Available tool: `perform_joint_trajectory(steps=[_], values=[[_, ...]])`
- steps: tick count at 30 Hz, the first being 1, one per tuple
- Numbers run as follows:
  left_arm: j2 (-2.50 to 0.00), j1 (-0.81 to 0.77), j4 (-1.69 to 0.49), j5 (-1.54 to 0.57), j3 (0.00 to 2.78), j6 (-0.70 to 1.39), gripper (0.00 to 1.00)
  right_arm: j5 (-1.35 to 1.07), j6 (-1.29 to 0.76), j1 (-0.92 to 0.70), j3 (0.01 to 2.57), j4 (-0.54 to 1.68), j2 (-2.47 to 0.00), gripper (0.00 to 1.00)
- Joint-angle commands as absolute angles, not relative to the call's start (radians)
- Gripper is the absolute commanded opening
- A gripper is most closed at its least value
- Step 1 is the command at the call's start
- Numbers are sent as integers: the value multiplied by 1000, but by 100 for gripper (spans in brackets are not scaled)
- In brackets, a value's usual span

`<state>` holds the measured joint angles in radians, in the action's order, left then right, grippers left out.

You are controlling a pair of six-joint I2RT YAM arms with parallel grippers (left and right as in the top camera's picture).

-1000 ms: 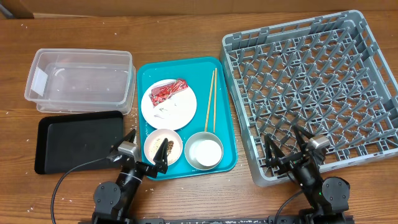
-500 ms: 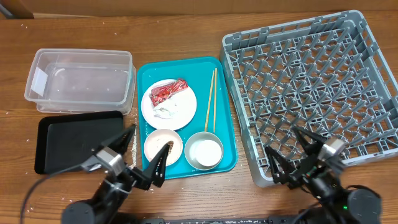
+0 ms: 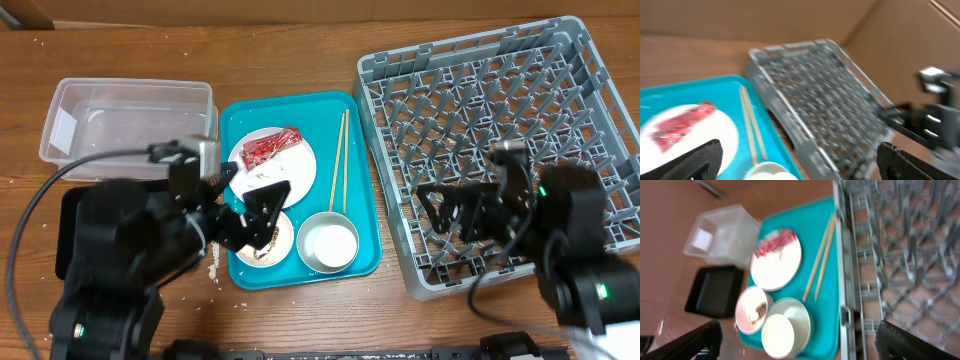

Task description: Sort waste into correct bins and load items into the dishwasher

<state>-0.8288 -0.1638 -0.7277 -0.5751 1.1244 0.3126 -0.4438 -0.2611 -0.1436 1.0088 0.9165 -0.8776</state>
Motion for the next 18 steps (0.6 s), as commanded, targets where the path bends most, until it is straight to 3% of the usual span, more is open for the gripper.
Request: perform_joint_trajectory(steps=[1, 4, 7, 12, 18], values=[[-893, -169, -742, -746, 1147, 317, 100, -548, -225, -137, 1052, 941, -965, 100], [-959, -194, -800, -723, 1146, 313, 97, -588, -178, -137, 1052, 942, -1021, 100], [-1028, -253, -863, -624, 1146, 300, 75, -585, -179, -137, 1052, 949, -1054, 100], [-1150, -393, -945, -355, 1146, 356, 74, -554, -184, -137, 1052, 953, -1058, 100], [-1332, -582, -981, -185, 1146, 443, 68, -551, -186, -137, 1052, 960, -1058, 100]])
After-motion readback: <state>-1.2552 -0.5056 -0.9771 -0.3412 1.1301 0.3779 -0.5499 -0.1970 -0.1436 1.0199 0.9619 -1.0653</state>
